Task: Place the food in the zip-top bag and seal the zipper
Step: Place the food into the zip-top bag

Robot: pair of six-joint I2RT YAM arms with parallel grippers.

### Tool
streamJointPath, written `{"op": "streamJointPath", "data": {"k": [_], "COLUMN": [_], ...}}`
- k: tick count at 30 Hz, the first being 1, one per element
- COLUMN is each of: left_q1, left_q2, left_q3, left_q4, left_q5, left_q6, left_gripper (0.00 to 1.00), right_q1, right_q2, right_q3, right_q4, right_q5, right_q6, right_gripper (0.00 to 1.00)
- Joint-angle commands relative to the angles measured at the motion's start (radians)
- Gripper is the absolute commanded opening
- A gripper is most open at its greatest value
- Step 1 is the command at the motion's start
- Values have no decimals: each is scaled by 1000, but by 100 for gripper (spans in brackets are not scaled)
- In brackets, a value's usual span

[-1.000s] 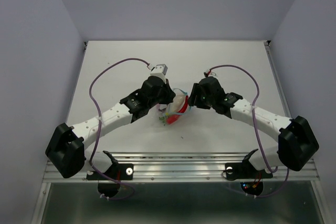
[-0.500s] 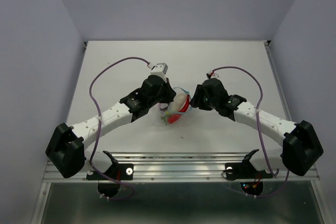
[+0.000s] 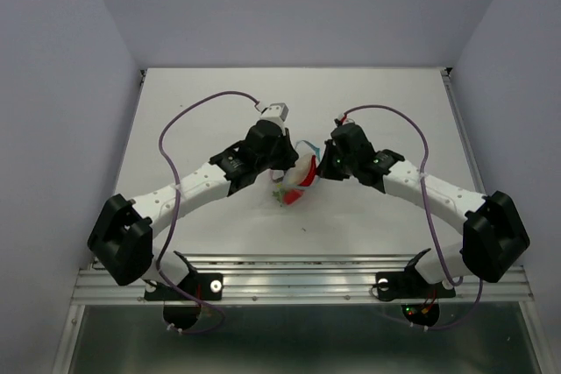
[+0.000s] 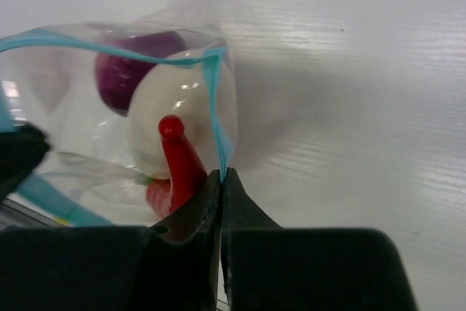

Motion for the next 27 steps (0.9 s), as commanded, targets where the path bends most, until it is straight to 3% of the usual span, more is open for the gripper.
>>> {"op": "streamJointPath", "data": {"k": [1, 4, 9, 12, 17, 27], "left_q1": [-10, -24, -44, -44, -36, -32], "left_q2": [48, 76, 83, 83, 116, 145], "left_q3": [98, 171, 274, 314, 365, 405], "left_q4": [-84, -179, -314, -371, -560, -614], "left_q5": [-15, -65, -53, -93, -289, -271], "left_q6": [32, 59, 94, 80, -6, -34], "left_gripper": [0, 0, 0, 0, 0, 0], "right_q1": [-7, -7, -7, -7, -7, -7], "right_q2": [-7, 35, 78, 79, 89, 98], "right_q3": [182, 318, 470, 498, 462, 429], "right_q4": [-66, -263, -427, -444, -490, -439], "right_q5": [-26, 37, 195, 212, 316, 218], "right_q6": [-53, -91, -119, -134, -130, -142], "right_gripper": [1, 1, 1, 1, 1, 1]}}
